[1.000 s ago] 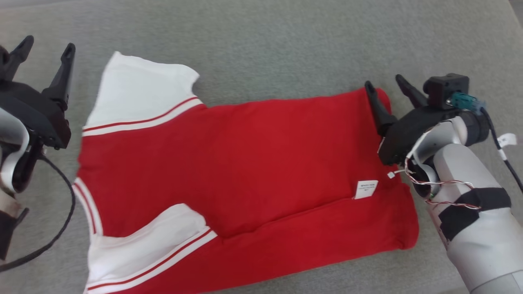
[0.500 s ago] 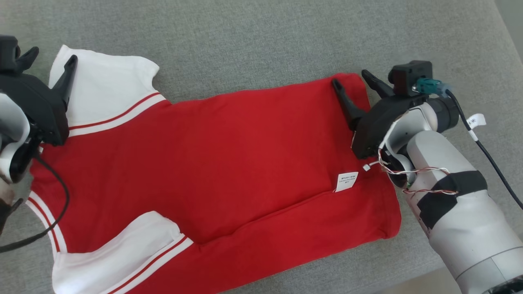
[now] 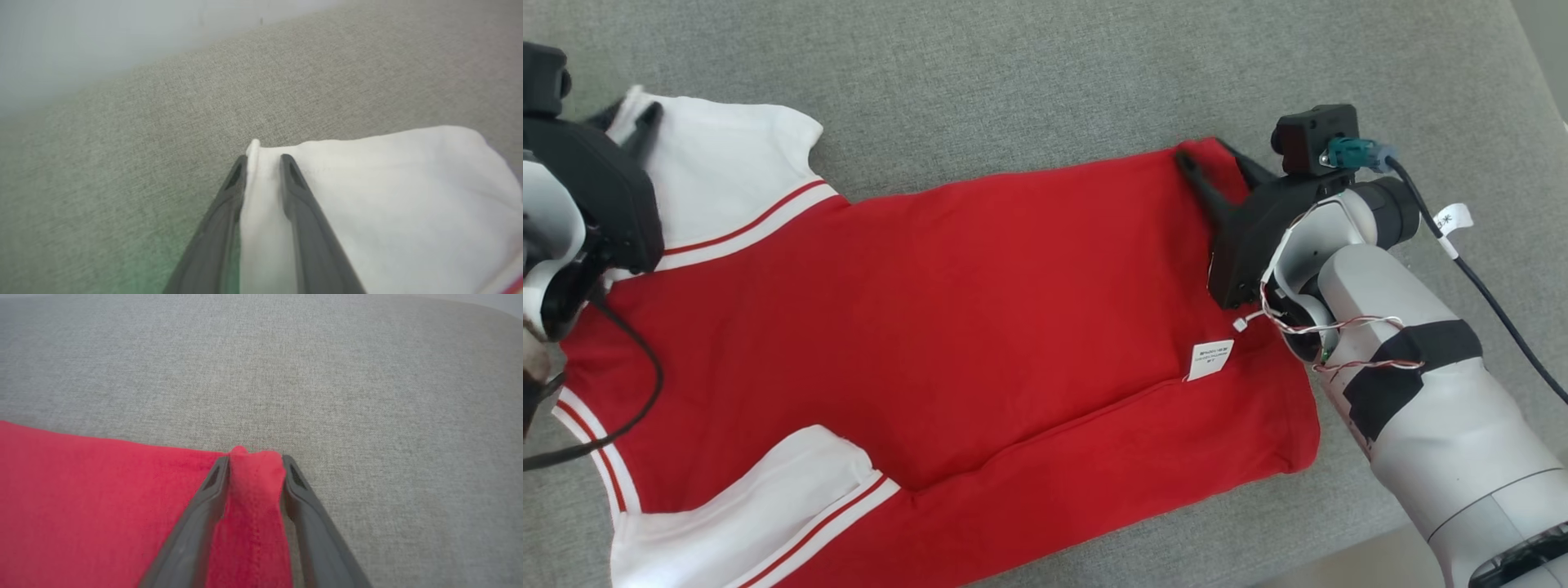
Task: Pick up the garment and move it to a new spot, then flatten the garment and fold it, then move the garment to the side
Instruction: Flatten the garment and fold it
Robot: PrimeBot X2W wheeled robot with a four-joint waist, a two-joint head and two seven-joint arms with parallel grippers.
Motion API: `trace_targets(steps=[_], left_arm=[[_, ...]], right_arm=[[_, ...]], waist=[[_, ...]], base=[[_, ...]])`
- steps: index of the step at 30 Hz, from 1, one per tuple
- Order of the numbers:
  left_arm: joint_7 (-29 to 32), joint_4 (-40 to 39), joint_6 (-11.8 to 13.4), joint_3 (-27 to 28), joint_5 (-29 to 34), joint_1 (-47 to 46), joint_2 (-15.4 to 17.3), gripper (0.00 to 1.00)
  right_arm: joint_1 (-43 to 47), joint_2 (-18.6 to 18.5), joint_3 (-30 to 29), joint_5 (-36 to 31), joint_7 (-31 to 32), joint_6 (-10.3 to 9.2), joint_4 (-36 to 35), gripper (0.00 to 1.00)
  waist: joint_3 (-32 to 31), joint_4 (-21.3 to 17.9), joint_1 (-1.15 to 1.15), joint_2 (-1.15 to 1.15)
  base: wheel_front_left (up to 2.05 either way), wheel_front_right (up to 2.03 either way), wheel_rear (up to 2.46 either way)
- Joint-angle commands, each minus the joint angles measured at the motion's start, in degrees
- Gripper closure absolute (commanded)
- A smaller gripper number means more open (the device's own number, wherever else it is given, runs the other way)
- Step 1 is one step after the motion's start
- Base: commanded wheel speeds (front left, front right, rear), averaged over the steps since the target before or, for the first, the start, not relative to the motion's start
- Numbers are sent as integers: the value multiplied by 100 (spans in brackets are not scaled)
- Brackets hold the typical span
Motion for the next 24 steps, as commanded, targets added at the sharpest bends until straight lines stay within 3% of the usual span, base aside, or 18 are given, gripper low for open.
trace_targets(steps=[1,8,18,24], left_arm=[[-10,44,12,-24,-56,-16,7,100],[-699,-66,12,13,-300,-164,-122,100],[-1797,-792,16,37,-538,514,-199,100],[-2441,-1756,283,127,-536,1346,-51,100]], right_arm=[[-48,-34,13,40,-13,-15,59,100],[-162,-201,-1,-32,-471,-15,172,100],[313,-417,58,-56,-1255,-15,343,100],[722,-663,24,-103,-1639,-16,288,100]], waist=[[2,38,1,0],[-163,279,1,0],[-654,739,1,0],[-889,1022,1,0]], base=[[0,0,0],[0,0,0],[0,0,0],[0,0,0]])
